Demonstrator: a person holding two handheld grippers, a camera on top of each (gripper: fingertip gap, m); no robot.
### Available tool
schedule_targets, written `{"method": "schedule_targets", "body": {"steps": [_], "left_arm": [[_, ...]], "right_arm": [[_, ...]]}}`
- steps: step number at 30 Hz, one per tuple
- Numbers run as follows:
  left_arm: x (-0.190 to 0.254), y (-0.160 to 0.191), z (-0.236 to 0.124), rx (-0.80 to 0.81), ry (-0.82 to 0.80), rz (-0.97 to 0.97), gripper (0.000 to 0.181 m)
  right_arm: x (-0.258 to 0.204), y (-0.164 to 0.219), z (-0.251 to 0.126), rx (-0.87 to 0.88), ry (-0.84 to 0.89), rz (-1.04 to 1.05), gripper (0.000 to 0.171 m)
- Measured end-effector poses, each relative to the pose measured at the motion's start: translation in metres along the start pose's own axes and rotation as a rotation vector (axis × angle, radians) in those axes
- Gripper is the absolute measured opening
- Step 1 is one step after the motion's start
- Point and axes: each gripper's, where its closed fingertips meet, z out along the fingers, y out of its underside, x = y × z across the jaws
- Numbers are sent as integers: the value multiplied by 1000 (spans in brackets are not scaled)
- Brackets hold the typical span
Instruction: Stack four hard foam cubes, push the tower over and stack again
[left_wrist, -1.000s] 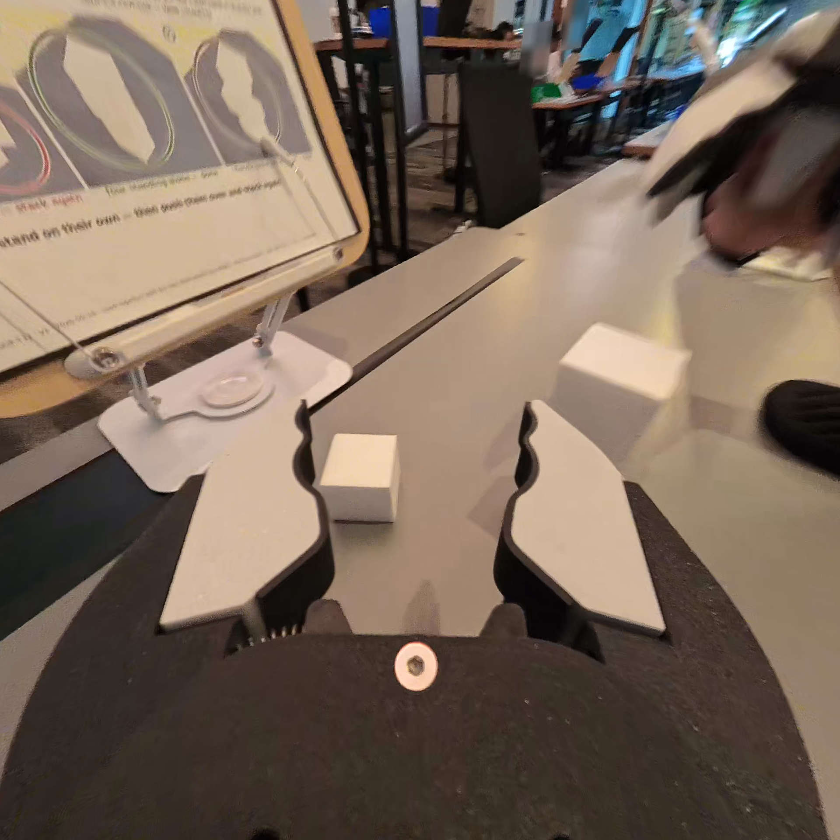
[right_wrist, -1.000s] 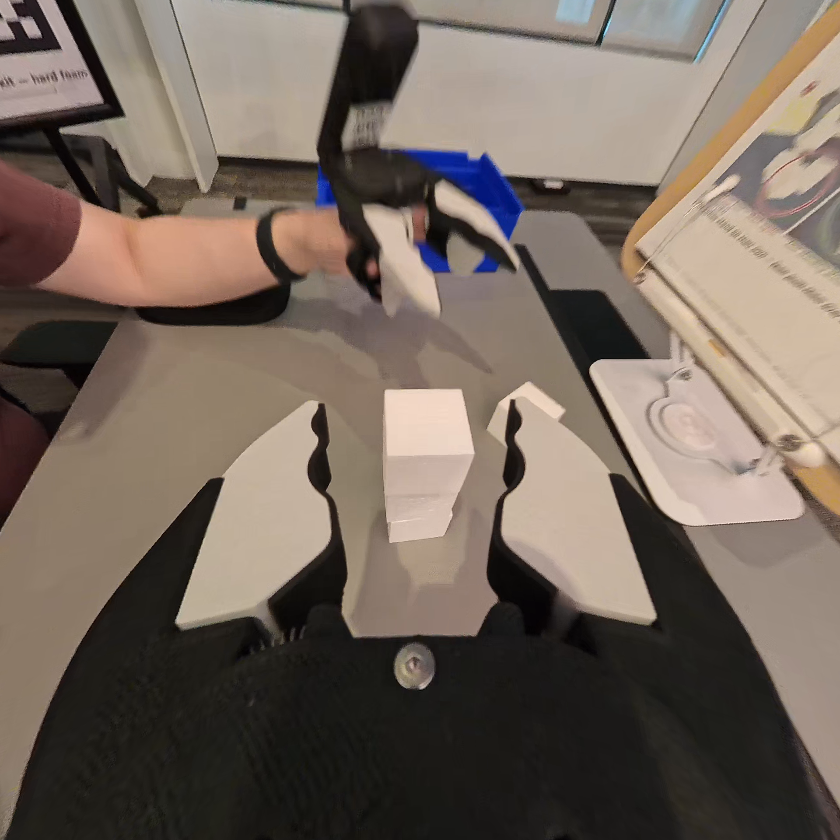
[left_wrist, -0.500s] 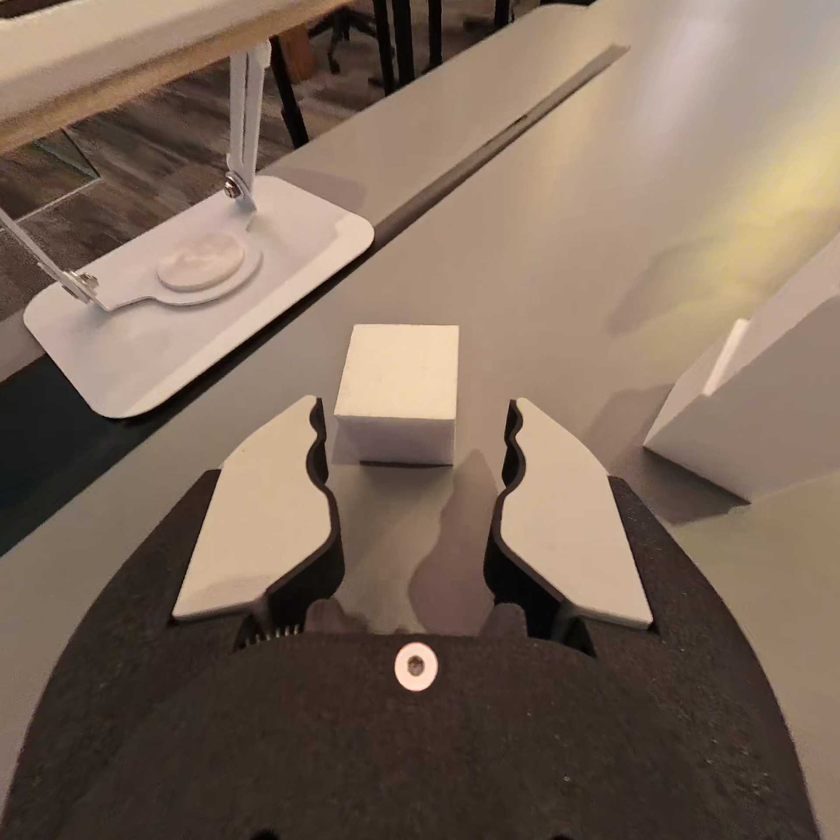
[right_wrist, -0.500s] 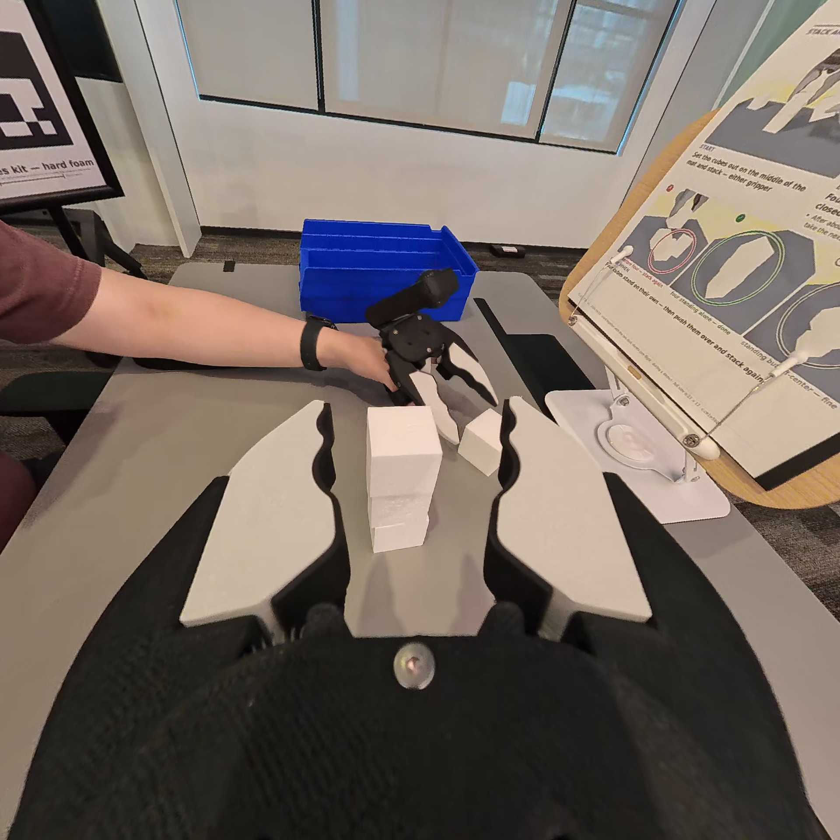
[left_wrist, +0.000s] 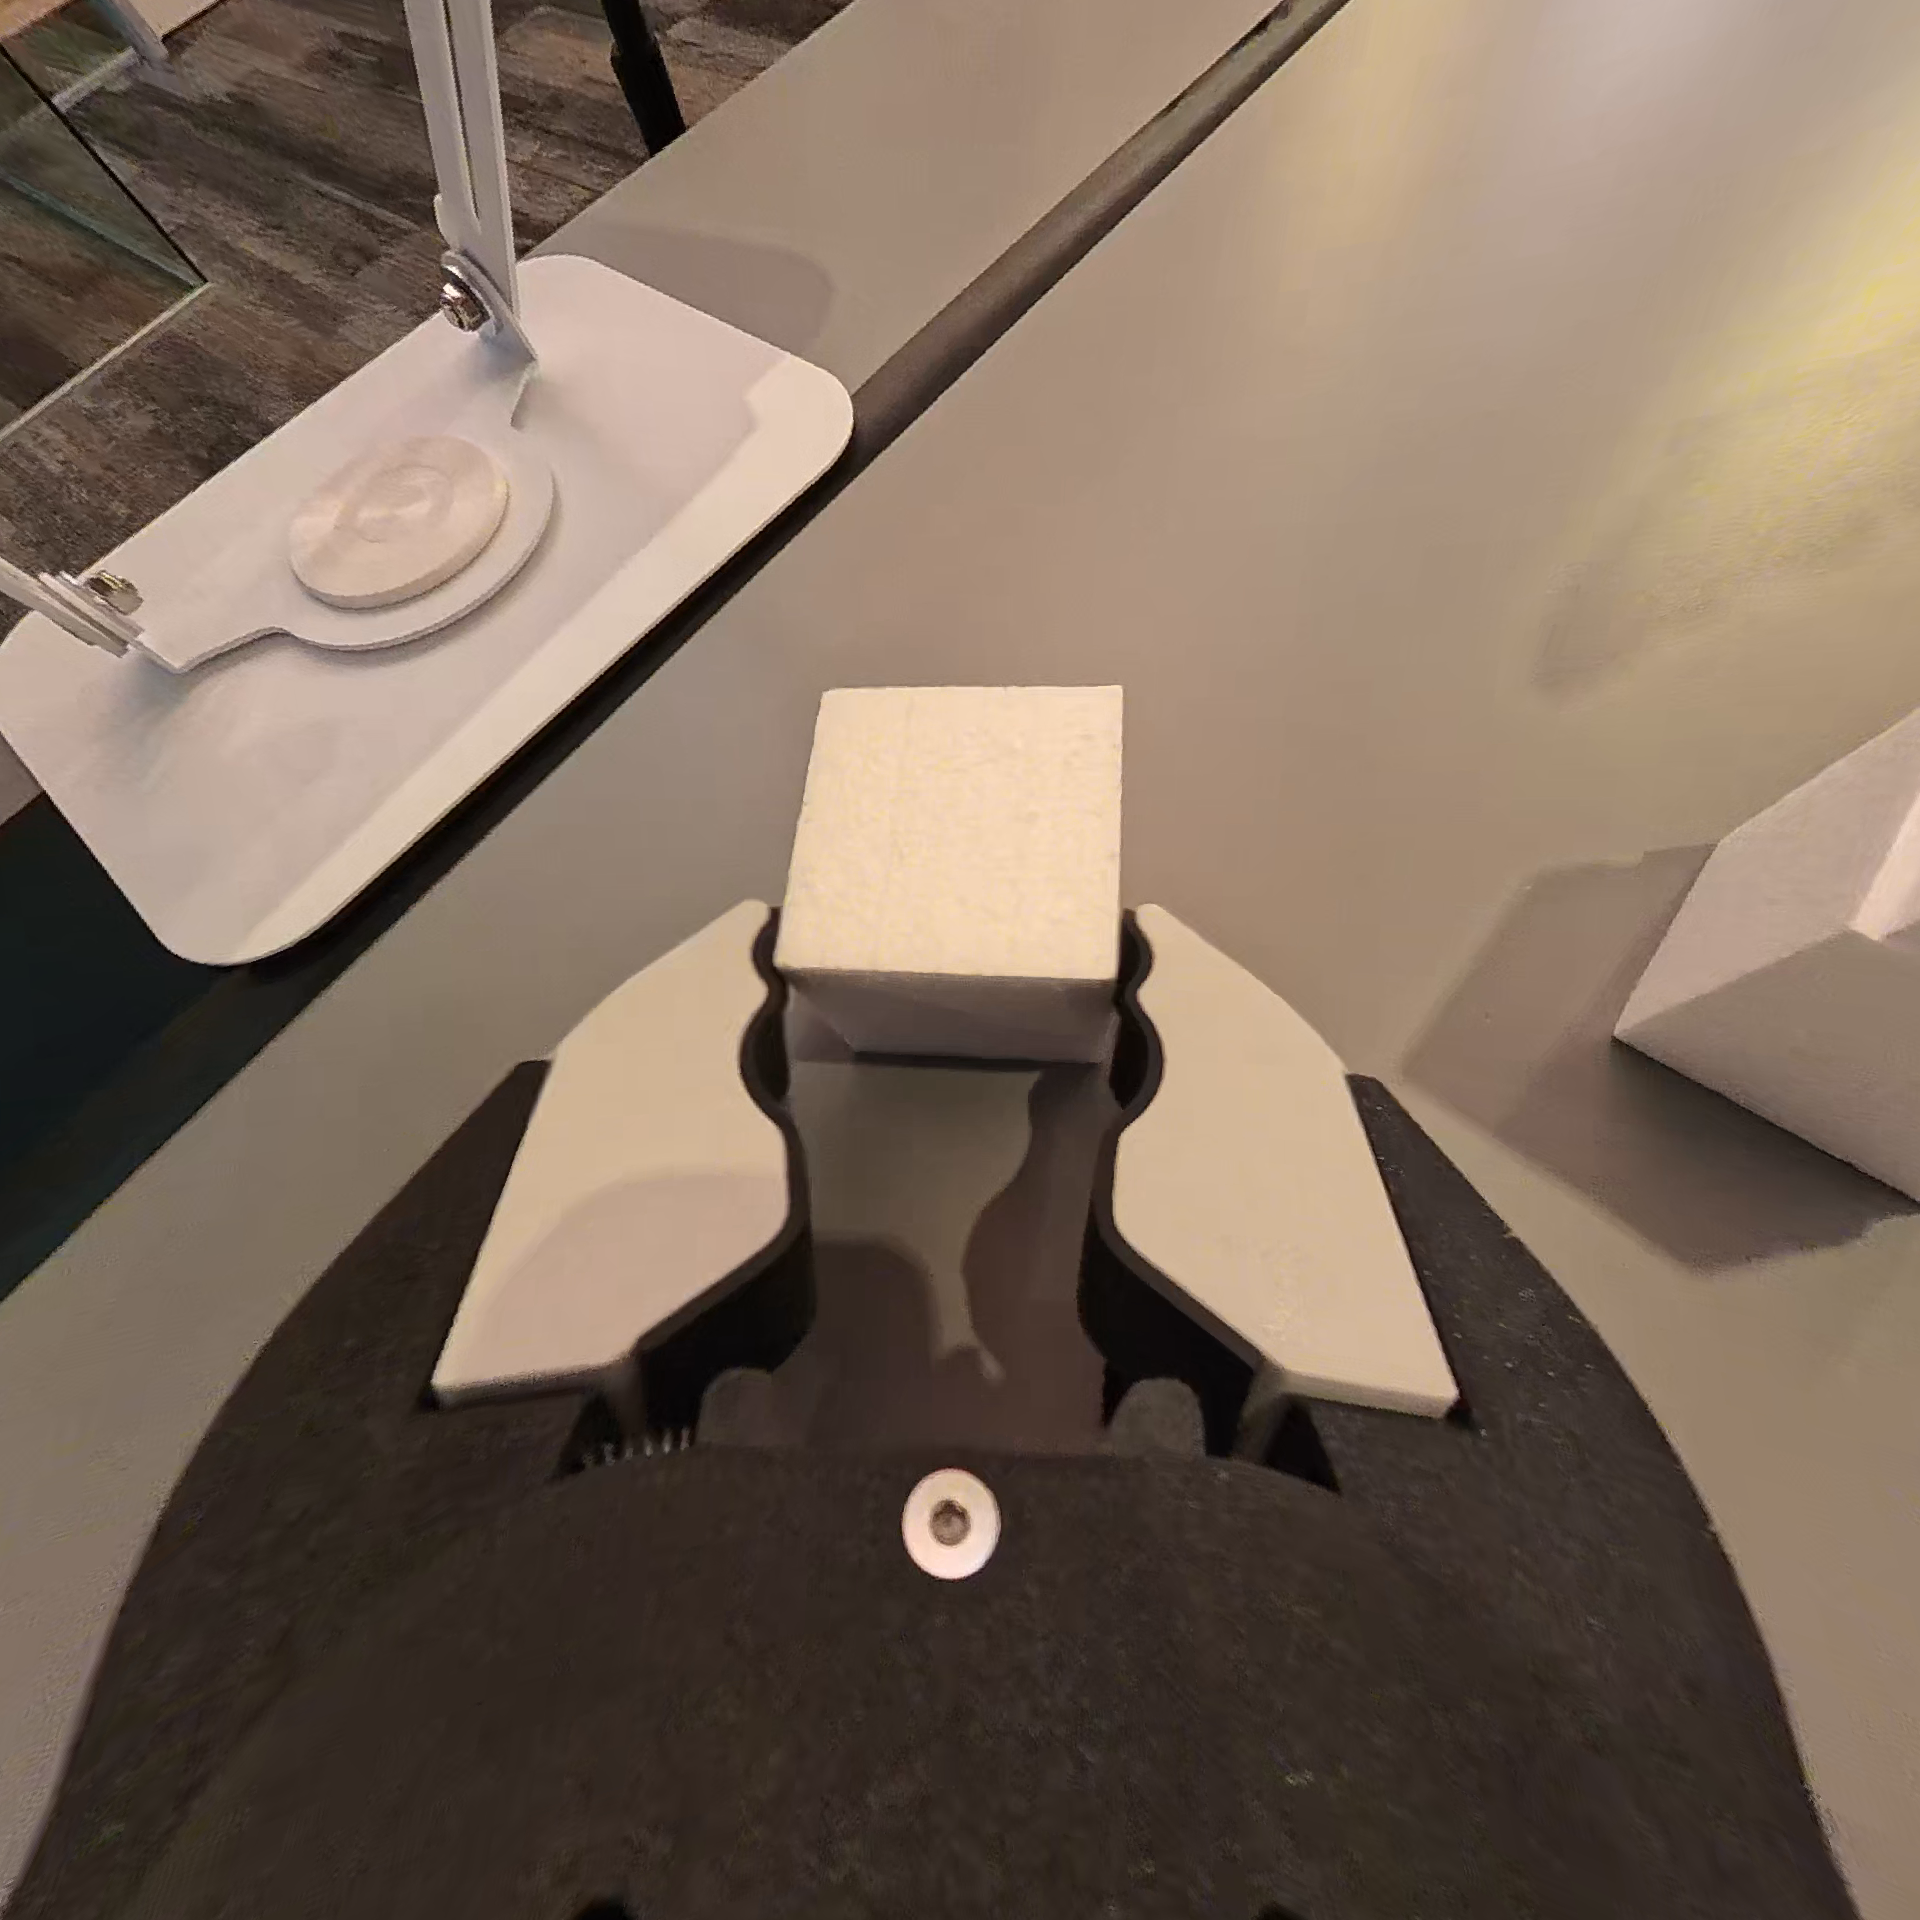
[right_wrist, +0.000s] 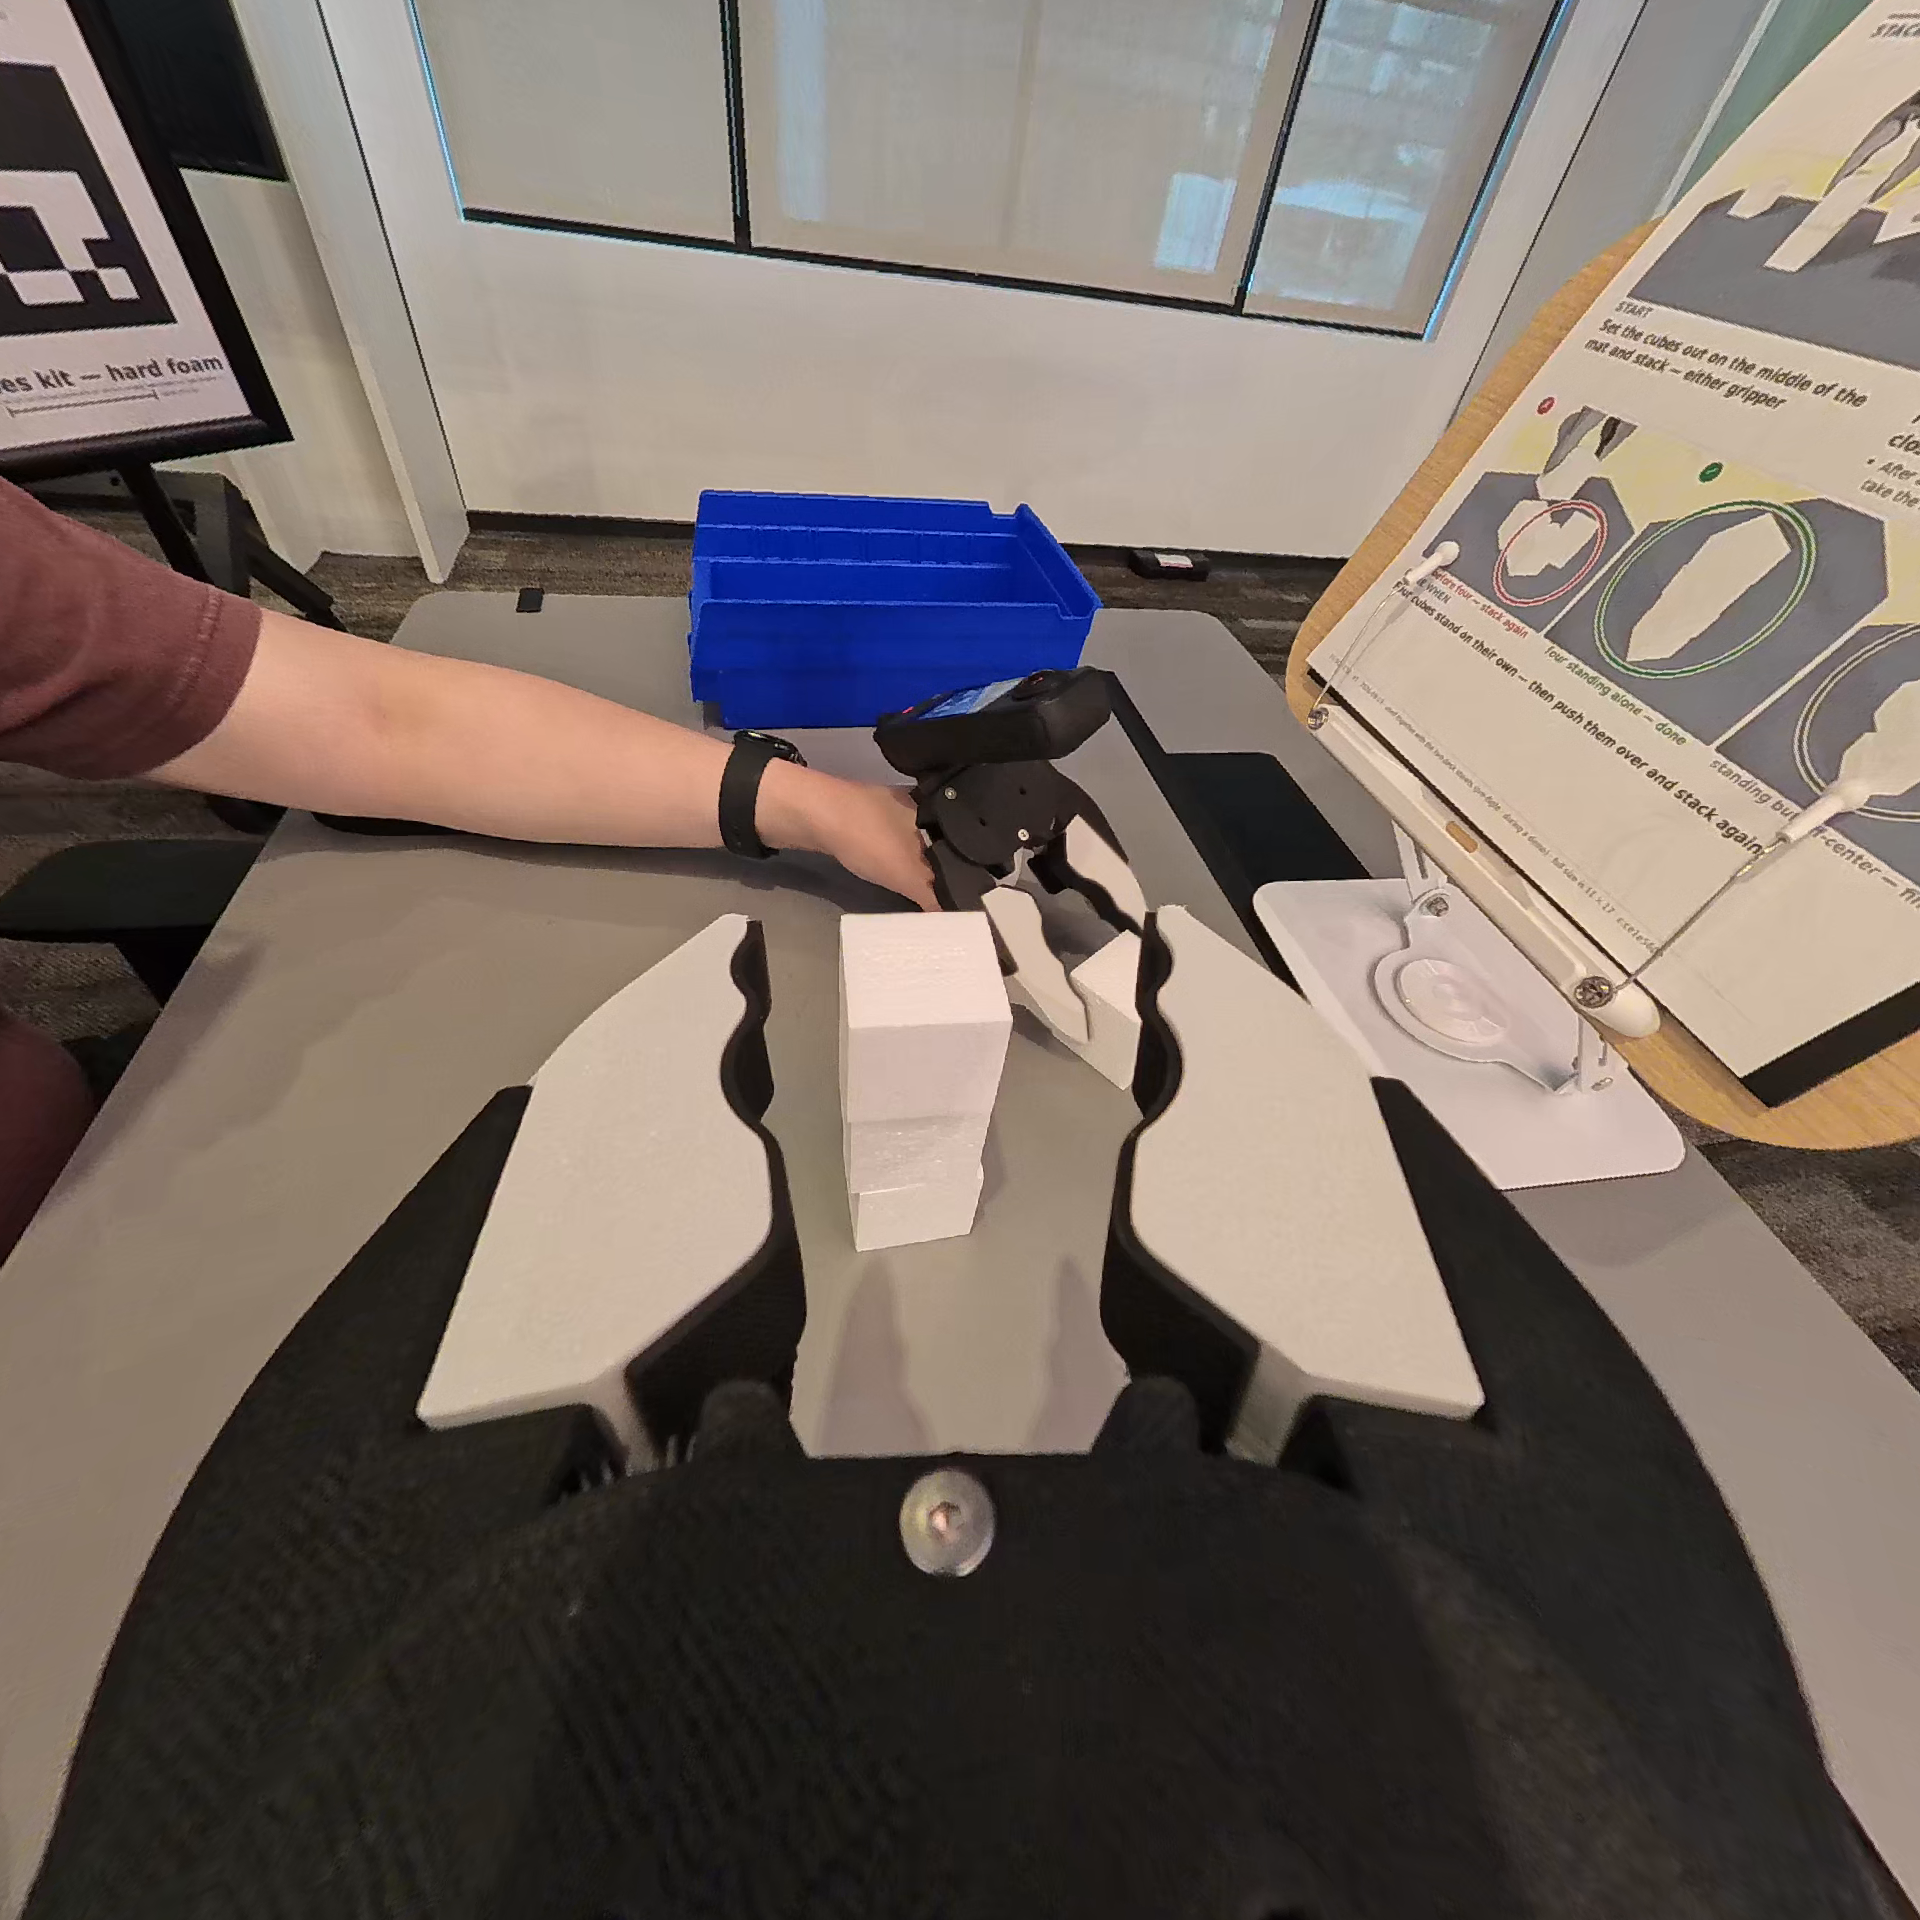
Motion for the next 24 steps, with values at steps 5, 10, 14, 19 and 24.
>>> {"method": "schedule_targets", "body": {"steps": [5, 10, 14, 19, 24], "left_arm": [[-1, -4, -9, 14, 5, 10, 60], [-5, -65, -74, 175, -11, -4, 60], [30, -118, -140, 300, 60, 54, 60], [98, -149, -175, 392, 261, 171, 59], [121, -151, -156, 320, 362, 223, 60]], "right_arm": [[1, 4, -2, -8, 4, 7, 69], [8, 6, -14, 2, 33, 24, 68], [15, 7, -28, 32, 57, 53, 68], [25, 16, -36, 47, 74, 108, 68], [28, 19, -36, 61, 74, 127, 67]]}}
